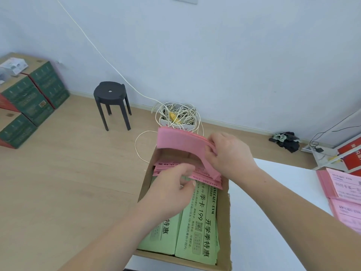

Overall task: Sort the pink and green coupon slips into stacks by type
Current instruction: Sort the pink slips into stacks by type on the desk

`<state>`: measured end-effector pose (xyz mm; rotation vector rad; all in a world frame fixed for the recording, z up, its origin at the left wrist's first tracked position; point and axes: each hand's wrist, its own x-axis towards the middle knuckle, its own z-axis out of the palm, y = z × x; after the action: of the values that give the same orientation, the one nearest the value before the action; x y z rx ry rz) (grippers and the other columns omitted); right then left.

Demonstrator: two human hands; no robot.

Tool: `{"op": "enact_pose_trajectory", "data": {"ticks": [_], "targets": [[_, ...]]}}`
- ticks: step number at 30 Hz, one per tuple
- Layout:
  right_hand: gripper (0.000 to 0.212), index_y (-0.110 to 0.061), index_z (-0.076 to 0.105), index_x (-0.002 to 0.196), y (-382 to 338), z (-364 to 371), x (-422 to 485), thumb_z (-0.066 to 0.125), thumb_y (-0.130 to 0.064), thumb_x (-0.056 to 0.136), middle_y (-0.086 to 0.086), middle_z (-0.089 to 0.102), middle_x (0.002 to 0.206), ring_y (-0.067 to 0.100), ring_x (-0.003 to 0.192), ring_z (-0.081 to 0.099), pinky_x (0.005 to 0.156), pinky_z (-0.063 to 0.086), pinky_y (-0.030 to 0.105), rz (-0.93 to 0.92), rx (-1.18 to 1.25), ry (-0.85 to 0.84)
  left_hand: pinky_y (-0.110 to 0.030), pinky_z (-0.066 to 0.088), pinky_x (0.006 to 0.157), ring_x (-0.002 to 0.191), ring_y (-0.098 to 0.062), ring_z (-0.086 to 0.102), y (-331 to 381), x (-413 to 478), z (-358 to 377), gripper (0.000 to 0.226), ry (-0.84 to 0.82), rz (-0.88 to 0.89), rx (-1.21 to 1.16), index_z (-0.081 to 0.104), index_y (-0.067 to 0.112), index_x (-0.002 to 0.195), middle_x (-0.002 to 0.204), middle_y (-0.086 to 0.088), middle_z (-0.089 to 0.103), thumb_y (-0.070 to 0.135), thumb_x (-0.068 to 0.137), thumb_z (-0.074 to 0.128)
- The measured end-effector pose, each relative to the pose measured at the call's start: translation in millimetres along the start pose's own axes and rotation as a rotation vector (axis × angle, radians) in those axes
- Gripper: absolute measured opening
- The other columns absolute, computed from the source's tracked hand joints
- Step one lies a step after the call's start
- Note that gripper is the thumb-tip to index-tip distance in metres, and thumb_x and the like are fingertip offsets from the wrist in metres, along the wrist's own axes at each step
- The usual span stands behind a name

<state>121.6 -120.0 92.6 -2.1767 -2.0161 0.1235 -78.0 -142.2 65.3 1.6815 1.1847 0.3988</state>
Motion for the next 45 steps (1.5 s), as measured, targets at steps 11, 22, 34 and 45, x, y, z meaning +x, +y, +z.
{"op": "enact_pose_trajectory", "data": {"ticks": [11, 22, 34, 45], "targets": [[0.012, -0.019, 0.046, 0.096, 95.5, -69.7, -103.2, 0.048, -0.030, 0.098, -0.007, 0.049, 0.091, 0.017, 0.083, 0.043, 0.062, 0.035, 0.032, 0.263, -0.194, 0.152, -0.034, 0.050, 0.100, 0.110, -0.007, 0.064, 124.0, 4.1, 106.7, 0.061, -0.051, 0.016, -0.357, 0.035, 0.040, 0.152, 0.139, 0.017, 0.051, 0.042, 0.097, 0.062], [0.035, -0.024, 0.053, 0.105, 155.4, 45.9, -223.1, 0.053, -0.057, 0.092, -0.003, 0.058, 0.109, 0.022, 0.097, 0.060, 0.071, 0.044, 0.034, 0.476, 0.035, -0.366, -0.017, 0.047, 0.073, 0.101, -0.009, 0.059, 76.9, -24.0, 234.3, 0.038, -0.266, -0.244, -0.025, 0.062, 0.027, 0.118, 0.121, 0.004, 0.064, 0.002, 0.092, 0.048], [0.041, -0.018, 0.056, 0.138, 200.6, 62.8, -250.8, 0.048, -0.022, 0.098, 0.001, 0.067, 0.117, 0.022, 0.098, 0.066, 0.084, 0.057, 0.040, 0.687, 0.503, -0.221, -0.013, 0.052, 0.087, 0.107, 0.002, 0.061, 57.5, -61.6, 266.3, 0.051, -0.194, -0.299, -0.155, 0.052, 0.032, 0.134, 0.124, 0.019, 0.064, 0.003, 0.093, 0.049], [0.020, -0.026, 0.059, 0.113, 163.9, 63.4, -271.3, 0.058, -0.018, 0.095, -0.001, 0.075, 0.084, 0.019, 0.072, 0.074, 0.074, 0.063, 0.047, 0.711, 0.974, -0.288, -0.034, 0.029, 0.118, 0.140, -0.025, 0.040, 51.5, 4.9, 241.0, 0.067, -0.167, -0.081, 0.518, 0.046, 0.019, 0.148, 0.151, -0.005, 0.047, 0.005, 0.083, 0.056]]}}
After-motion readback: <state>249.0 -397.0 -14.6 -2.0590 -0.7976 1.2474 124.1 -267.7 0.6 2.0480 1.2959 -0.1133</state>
